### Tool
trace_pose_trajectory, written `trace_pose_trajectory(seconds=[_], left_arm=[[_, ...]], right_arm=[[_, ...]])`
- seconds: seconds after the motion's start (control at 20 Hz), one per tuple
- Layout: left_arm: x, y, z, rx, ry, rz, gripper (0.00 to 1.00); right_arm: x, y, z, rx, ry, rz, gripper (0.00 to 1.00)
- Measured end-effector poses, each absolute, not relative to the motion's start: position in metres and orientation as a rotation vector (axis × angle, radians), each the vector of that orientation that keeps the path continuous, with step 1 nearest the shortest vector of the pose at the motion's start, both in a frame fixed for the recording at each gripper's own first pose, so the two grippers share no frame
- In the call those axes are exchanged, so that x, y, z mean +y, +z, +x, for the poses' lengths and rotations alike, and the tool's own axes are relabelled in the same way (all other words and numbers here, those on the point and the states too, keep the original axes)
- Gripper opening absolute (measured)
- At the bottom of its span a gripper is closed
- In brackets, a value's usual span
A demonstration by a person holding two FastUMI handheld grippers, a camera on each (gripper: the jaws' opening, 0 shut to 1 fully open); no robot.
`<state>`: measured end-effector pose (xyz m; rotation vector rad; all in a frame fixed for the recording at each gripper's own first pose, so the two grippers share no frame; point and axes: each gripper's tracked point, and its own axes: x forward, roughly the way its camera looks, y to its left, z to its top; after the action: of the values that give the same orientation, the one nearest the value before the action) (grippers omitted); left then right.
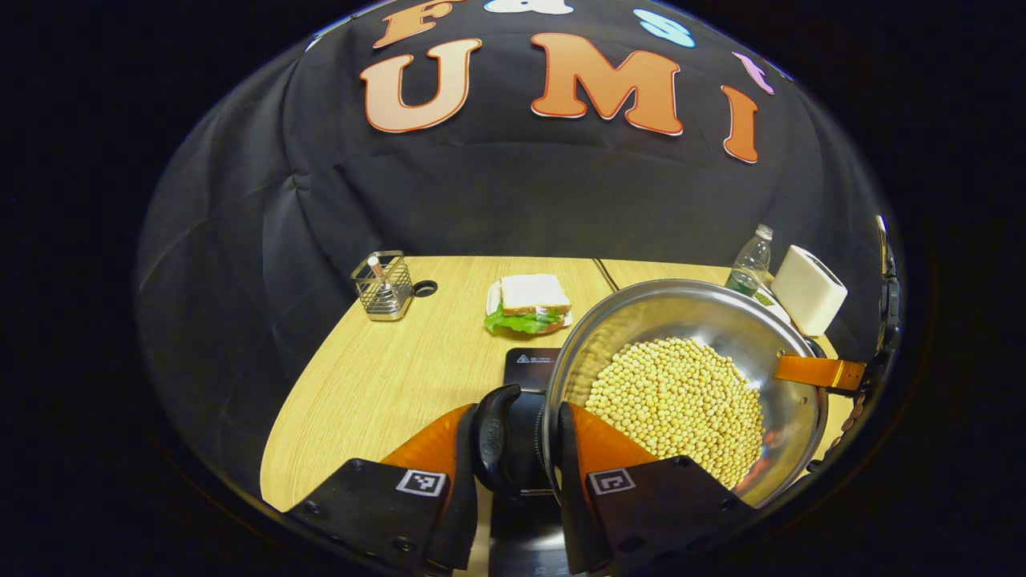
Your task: First push the handle of the pot to place it horizontally, then grasp the pot with both hands and set it on the induction cooktop.
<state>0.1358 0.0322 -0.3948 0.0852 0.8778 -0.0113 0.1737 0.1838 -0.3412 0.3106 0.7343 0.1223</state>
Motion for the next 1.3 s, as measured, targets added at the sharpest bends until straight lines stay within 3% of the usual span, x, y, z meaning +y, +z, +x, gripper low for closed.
trace_pose_trajectory(seconds=[0.4,0.55,0.6,0.65,0.85,0.9,0.95,1.05,1.3], left_arm=[[0.049,-0.416,0.139,0.928,-0.021,0.067,0.51],[0.050,-0.421,0.141,0.930,-0.034,0.082,0.53],[0.050,-0.423,0.141,0.936,-0.035,0.086,0.58],[0.050,-0.425,0.141,0.951,-0.029,0.086,0.56],[0.054,-0.406,0.152,0.878,0.011,0.109,0.69],[0.056,-0.392,0.158,0.836,0.027,0.125,0.77],[0.055,-0.381,0.162,0.794,0.034,0.135,0.78],[0.043,-0.353,0.164,0.733,0.032,0.124,0.94],[0.002,-0.246,0.170,0.489,0.011,0.131,0.98]], right_arm=[[0.201,-0.367,0.175,0.765,0.108,0.314,0.47],[0.199,-0.368,0.173,0.768,0.107,0.309,0.47],[0.200,-0.369,0.173,0.774,0.105,0.308,0.48],[0.200,-0.367,0.174,0.769,0.111,0.309,0.51],[0.190,-0.348,0.185,0.696,0.093,0.294,0.59],[0.182,-0.340,0.187,0.677,0.081,0.280,0.73],[0.174,-0.329,0.185,0.658,0.073,0.264,0.84],[0.158,-0.305,0.183,0.605,0.065,0.230,0.94],[0.124,-0.212,0.167,0.409,0.088,0.201,0.95]])
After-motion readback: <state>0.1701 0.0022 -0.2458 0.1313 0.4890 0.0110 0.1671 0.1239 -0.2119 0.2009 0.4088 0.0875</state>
